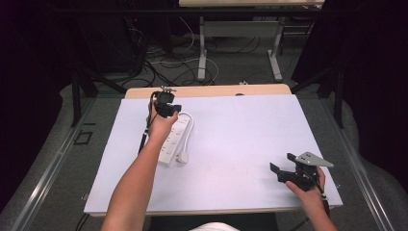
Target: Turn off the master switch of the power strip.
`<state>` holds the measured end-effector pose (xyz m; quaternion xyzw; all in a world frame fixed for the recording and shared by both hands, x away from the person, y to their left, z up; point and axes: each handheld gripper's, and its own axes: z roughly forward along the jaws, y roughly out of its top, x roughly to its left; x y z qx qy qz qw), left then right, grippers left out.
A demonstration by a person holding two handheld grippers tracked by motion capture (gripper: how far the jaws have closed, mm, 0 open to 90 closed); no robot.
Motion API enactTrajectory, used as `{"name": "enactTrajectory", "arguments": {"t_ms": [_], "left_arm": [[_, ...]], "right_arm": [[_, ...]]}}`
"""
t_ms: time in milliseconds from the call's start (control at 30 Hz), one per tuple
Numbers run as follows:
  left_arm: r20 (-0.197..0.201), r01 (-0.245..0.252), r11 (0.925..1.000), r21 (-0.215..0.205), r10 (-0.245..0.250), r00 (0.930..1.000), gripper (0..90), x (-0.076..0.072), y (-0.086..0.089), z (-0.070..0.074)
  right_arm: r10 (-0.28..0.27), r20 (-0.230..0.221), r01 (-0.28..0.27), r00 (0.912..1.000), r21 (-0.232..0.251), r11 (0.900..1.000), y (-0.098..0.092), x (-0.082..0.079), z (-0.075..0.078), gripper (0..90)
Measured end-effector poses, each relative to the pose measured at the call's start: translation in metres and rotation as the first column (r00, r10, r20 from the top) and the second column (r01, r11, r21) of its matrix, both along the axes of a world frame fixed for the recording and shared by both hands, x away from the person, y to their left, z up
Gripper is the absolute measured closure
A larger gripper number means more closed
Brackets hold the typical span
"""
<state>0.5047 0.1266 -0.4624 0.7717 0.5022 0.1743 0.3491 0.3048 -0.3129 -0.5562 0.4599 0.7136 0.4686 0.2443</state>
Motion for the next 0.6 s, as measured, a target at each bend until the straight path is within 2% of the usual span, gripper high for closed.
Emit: {"name": "enactTrajectory", "arguments": {"t_ms": [67,233,600], "left_arm": [[0.005,-0.007,1.0000,-0.003,0.007,1.0000,90.0,0.001,-0.001,-0.002],[-0.016,-0.027,0.9995,-0.014,0.027,0.9995,90.0,0.005,-0.002,-0.006],[-0.057,-0.056,0.9984,0.004,0.057,0.9968,90.0,0.015,-0.007,-0.022]], "right_arm": [[0.001,0.002,-0.001,1.0000,0.000,1.000,0.000,0.000,0.000,16.6],[-0.002,0.007,0.002,1.0000,0.007,1.000,0.001,0.000,0.000,16.6],[0.001,0.008,-0.001,1.0000,0.000,1.000,-0.001,0.000,0.000,16.6]]}}
